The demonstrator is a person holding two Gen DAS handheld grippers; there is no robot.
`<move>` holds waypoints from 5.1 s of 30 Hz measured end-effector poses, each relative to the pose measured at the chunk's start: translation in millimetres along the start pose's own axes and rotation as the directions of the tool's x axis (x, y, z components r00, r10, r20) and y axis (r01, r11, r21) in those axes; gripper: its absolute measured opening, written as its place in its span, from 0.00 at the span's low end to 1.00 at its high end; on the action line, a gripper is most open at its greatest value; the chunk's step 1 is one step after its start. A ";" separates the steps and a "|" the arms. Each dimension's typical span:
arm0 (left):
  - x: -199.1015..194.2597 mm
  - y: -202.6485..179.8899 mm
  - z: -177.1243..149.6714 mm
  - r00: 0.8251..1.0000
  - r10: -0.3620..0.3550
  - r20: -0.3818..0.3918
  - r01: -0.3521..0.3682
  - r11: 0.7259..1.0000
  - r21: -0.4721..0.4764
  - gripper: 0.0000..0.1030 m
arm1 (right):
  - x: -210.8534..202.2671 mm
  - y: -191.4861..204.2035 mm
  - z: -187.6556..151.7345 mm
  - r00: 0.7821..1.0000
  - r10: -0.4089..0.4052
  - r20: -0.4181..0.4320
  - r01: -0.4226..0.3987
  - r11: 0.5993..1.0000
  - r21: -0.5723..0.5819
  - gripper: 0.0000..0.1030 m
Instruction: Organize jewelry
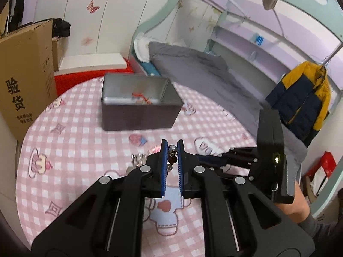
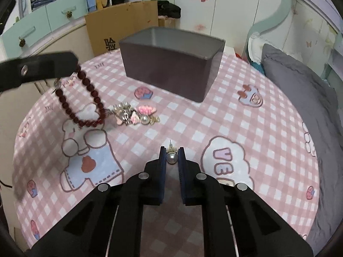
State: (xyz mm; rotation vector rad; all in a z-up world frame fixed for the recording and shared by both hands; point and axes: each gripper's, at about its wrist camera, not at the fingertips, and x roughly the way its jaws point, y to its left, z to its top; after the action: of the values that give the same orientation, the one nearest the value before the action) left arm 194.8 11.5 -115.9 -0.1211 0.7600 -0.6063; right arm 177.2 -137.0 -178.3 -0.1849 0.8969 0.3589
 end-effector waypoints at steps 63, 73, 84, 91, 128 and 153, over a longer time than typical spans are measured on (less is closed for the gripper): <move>29.6 20.5 5.3 0.973 0.228 -0.040 -0.224 0.971 0.088 0.68 | -33.8 -16.9 26.5 0.980 0.157 0.122 -0.174 0.974 0.142 0.30; 50.9 28.4 -24.5 0.969 0.215 -0.121 -0.212 0.977 0.032 0.57 | -21.1 -12.0 3.3 0.980 0.184 0.074 -0.193 0.967 0.164 0.32; 72.7 30.9 -27.5 0.969 0.177 -0.172 -0.176 0.984 0.019 0.37 | -10.1 -14.3 1.6 0.978 0.201 0.062 -0.209 0.963 0.172 0.35; 76.9 32.6 -28.6 0.977 0.119 -0.178 -0.121 0.993 0.000 0.14 | -6.1 -15.0 2.9 0.978 0.202 0.055 -0.208 0.963 0.169 0.36; 1.7 67.2 -24.7 0.993 0.108 -0.054 -0.113 0.987 -0.118 0.07 | 43.5 52.1 44.6 0.994 0.113 -0.008 -0.114 0.989 -0.098 0.11; 6.8 54.2 -1.9 0.998 0.055 -0.031 -0.058 0.994 -0.094 0.07 | 45.3 48.9 51.4 0.991 0.130 -0.002 -0.129 0.983 -0.133 0.19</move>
State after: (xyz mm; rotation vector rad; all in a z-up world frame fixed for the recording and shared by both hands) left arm 222.9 52.6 -138.6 -0.1784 0.8174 -0.5193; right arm 221.9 -65.8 -182.9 -0.2479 0.8808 0.5408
